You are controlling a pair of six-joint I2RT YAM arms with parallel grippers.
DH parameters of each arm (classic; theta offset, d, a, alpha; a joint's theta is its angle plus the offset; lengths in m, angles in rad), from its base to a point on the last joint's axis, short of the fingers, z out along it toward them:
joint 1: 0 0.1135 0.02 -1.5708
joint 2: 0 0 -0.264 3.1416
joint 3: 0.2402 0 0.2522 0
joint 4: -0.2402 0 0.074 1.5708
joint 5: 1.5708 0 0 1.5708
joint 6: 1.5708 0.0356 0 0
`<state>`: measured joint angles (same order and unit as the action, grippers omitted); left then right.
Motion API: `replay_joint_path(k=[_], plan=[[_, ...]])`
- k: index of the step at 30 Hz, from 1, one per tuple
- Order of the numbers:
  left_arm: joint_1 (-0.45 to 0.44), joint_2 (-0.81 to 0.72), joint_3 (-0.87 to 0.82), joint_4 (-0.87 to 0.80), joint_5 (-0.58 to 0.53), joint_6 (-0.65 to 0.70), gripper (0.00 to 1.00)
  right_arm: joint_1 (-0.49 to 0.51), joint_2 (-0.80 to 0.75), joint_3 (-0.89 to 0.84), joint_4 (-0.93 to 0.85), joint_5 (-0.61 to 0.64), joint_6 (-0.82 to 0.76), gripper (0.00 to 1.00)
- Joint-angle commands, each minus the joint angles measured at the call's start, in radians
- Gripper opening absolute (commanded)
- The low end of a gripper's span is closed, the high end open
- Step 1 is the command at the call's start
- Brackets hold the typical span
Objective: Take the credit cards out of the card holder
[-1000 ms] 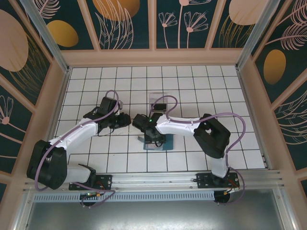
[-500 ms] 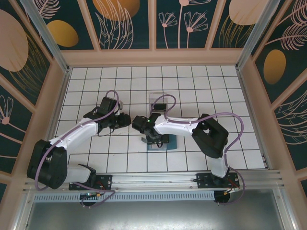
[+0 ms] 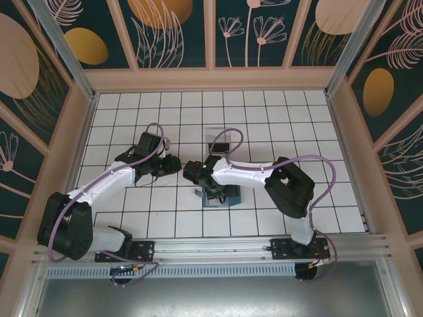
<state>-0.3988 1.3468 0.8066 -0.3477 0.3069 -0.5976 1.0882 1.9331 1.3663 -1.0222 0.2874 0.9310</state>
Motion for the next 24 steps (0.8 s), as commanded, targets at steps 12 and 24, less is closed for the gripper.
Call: replay_joint_path(k=[12,24], plan=[[-0.046,0.017,0.086,-0.077,-0.002,0.038,0.28,-0.009,-0.086,-0.058,-0.077,0.092,0.050,0.67],[-0.193,0.064,0.147,-0.062,-0.044,-0.049,0.27,-0.056,-0.172,-0.249,0.048,0.067,0.018,0.68]])
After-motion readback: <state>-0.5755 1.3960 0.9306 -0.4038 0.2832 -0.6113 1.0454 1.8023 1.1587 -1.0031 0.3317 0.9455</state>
